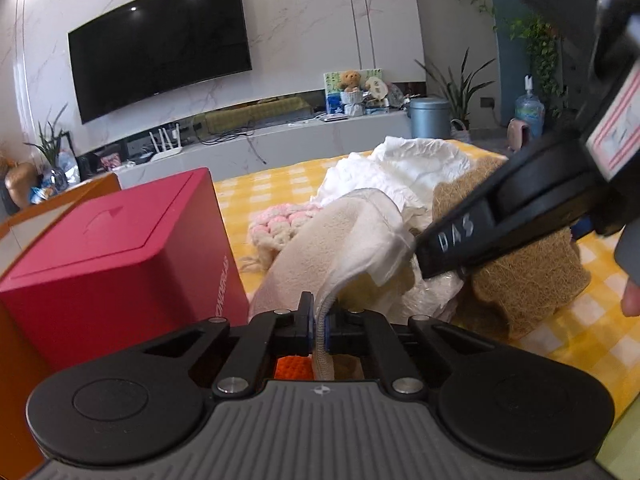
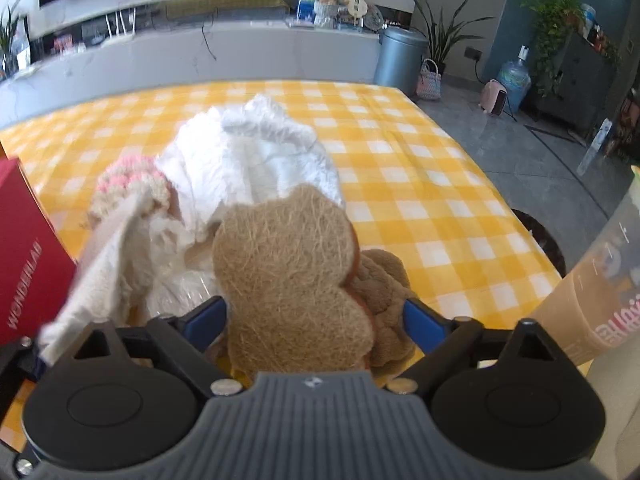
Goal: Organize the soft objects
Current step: 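Grasp the white cloth bag with the left tool while the right tool grasps the bear sponge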
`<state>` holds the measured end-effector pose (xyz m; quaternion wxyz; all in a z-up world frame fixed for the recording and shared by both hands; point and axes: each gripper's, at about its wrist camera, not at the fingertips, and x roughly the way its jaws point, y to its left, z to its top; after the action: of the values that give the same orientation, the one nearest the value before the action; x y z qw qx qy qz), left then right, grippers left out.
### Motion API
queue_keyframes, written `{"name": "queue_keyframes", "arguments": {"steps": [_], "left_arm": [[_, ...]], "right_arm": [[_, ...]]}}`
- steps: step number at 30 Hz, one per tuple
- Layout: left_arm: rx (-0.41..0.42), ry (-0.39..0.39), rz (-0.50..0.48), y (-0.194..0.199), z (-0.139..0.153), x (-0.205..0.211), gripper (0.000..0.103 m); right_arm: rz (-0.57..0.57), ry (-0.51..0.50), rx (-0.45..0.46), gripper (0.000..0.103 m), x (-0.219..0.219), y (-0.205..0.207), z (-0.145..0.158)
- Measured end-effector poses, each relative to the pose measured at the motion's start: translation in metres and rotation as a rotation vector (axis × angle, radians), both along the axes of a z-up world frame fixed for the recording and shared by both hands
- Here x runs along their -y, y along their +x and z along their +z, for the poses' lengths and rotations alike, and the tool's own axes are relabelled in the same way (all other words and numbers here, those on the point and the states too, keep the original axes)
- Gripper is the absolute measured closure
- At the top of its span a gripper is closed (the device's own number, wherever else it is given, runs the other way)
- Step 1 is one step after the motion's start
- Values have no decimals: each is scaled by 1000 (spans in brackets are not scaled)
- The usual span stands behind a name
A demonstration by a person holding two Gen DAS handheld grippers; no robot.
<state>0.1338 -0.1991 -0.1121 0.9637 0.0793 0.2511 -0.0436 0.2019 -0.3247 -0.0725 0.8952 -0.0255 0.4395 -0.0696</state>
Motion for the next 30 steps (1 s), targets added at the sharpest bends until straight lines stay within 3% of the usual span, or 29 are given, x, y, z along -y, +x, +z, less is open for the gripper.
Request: {"name": "queue_keyframes", "arguments": {"steps": [2,8,11,14,17,23,25,30], "left_arm": [[8,-19,0,-2,5,-3,98],[-8,-105,-7,-10,21,-14,98],[-42,-174,-37,-11,36,-22,98],[-11,-261,-65,-16,55,-32,98],[26,-277,-61,-21,71,-36,98],[51,-354,-58,-23,92,-48,98],[52,-357,-77,-22,98,-48,98],[61,-271,-157,-19,121,-35,98]], "right_arm": [[3,35,-7,29,2,0,0],[-59,90,70,31,17,-14,18],[-120,214,139,31,35,-24,33],[-196,349,210,31,55,-32,44],[-219,436,252,31,66,-38,50],[-238,438,246,31,66,-38,49],[-231,449,265,31,66,-41,53],[-219,443,320,31,62,-52,68]]}}
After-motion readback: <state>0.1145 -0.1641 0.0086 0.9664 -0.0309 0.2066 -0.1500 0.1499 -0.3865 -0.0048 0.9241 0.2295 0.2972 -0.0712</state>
